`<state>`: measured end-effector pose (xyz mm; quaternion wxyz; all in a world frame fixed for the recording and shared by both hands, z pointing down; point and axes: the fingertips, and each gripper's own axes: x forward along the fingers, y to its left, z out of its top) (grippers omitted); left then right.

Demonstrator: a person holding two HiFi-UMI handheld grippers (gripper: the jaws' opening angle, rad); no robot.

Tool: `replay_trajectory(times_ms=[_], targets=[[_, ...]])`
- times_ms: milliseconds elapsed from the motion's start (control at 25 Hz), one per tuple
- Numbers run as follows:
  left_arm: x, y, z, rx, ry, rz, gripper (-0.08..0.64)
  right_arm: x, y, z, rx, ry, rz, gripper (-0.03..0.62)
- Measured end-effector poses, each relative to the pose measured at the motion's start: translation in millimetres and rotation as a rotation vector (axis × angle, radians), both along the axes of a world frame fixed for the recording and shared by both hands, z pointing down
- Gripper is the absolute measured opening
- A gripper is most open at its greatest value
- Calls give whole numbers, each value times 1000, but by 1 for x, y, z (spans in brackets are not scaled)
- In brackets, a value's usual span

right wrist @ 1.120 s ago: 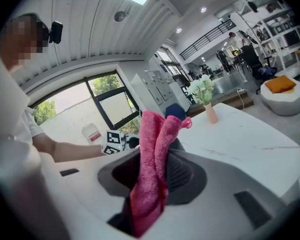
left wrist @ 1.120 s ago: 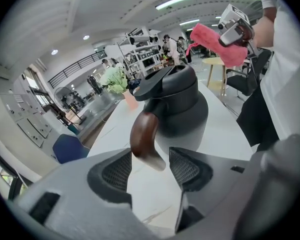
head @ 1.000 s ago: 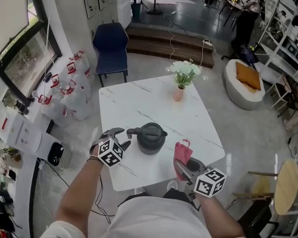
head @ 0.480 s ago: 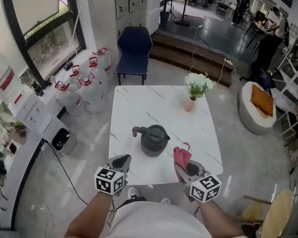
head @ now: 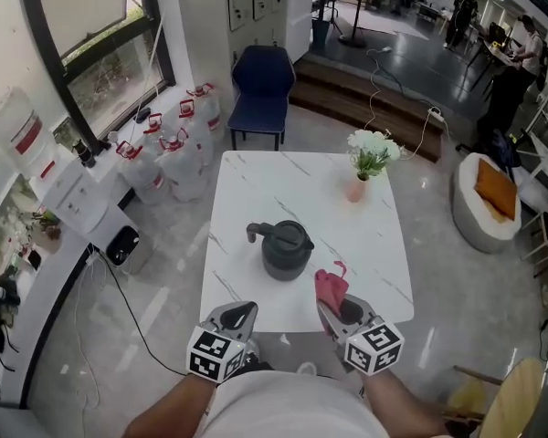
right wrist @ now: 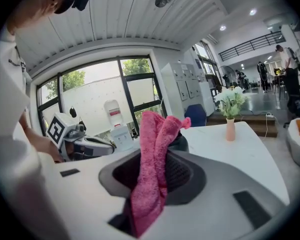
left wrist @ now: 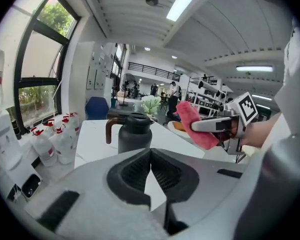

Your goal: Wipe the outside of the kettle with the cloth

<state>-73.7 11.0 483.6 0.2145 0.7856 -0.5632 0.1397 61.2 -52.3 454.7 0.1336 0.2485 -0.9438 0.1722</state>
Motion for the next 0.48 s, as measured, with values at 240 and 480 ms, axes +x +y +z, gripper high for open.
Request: replay_trajectory(times_ms=[240, 480], targets=[[18, 1, -5, 18, 18, 33, 2, 6, 15, 7, -15, -1, -9, 115], [19, 1, -19, 46, -10, 26, 2, 10, 16, 6, -18, -7, -1, 115]])
